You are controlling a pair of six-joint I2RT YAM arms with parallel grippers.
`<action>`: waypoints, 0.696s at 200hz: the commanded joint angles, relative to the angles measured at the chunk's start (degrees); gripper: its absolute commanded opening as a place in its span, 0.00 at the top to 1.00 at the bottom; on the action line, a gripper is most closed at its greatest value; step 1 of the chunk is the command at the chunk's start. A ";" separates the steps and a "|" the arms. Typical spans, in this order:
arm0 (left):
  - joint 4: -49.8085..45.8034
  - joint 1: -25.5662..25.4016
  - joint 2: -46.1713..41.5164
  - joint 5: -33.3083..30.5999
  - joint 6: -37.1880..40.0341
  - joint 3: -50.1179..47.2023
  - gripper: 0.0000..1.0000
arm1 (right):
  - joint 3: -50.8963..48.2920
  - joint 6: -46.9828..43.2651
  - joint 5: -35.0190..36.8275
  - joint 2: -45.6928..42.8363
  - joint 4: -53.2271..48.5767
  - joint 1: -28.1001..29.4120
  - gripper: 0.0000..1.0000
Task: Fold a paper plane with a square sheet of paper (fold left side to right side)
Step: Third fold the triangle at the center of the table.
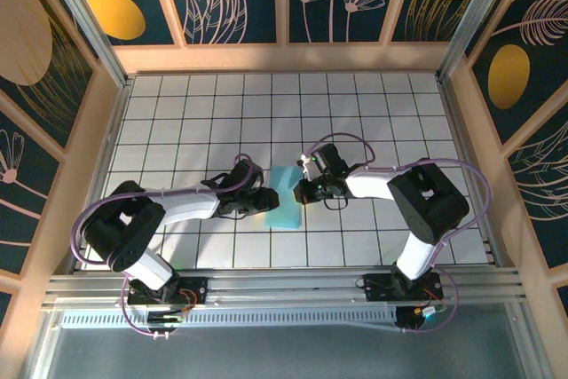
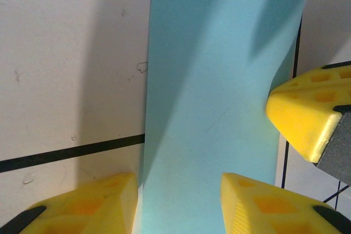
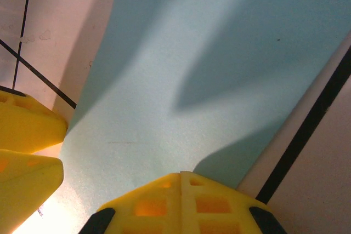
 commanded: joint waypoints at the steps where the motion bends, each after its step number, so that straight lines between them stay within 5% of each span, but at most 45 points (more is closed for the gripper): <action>1: 1.83 -0.43 2.07 2.96 0.16 0.48 0.57 | -2.87 -0.83 3.58 0.84 -7.37 -0.34 1.00; 139: 10.44 -0.42 -4.58 0.65 -5.79 -4.59 0.58 | -3.00 -0.89 3.58 0.56 -7.39 -0.31 1.00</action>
